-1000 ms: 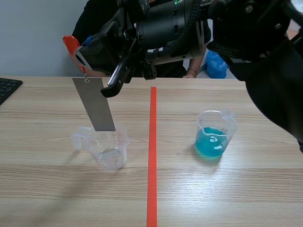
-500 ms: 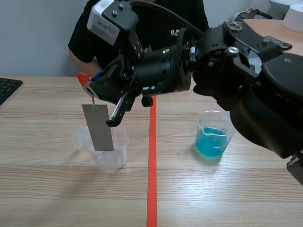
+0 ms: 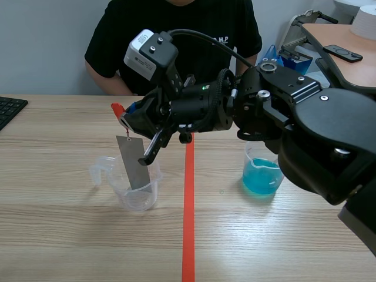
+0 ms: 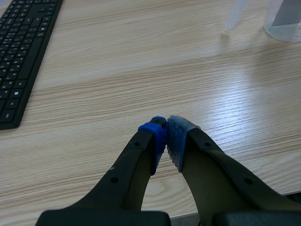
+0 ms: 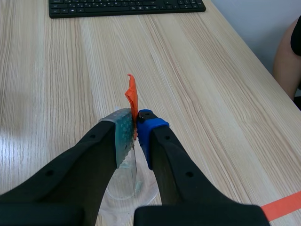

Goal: Do the redox reaction experiment.
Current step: 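Put the plate into the left beaker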

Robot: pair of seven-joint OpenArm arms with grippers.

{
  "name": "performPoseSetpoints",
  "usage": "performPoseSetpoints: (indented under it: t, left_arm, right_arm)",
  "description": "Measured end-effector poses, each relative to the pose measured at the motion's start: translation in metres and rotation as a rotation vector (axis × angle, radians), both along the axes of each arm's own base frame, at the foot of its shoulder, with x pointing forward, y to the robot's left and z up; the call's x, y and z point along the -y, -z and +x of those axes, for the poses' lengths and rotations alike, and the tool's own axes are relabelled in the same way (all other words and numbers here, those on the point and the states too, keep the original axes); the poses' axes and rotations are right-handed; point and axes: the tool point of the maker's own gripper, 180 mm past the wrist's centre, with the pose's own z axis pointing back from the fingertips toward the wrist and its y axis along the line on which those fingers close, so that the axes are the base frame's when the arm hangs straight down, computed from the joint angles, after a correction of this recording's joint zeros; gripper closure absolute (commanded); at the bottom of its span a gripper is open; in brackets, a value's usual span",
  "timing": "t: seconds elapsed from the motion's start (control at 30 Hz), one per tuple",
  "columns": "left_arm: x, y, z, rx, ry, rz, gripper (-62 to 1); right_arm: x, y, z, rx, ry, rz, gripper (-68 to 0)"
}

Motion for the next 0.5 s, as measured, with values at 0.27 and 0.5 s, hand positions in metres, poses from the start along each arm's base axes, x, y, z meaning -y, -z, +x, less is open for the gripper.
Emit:
performPoseSetpoints:
  t: [0.27,0.5]
  left_arm:
    - [0.0,0.0,0.0,0.0,0.0,0.0,-4.0]
    - [0.0,0.0,0.0,0.0,0.0,0.0,-4.1]
  right_arm:
    - [0.0,0.004,-0.002,-0.002,-0.006,-0.019,-14.0]
    - [-0.016,0.017,-0.034,-0.026,-0.14,-0.057,-50.4]
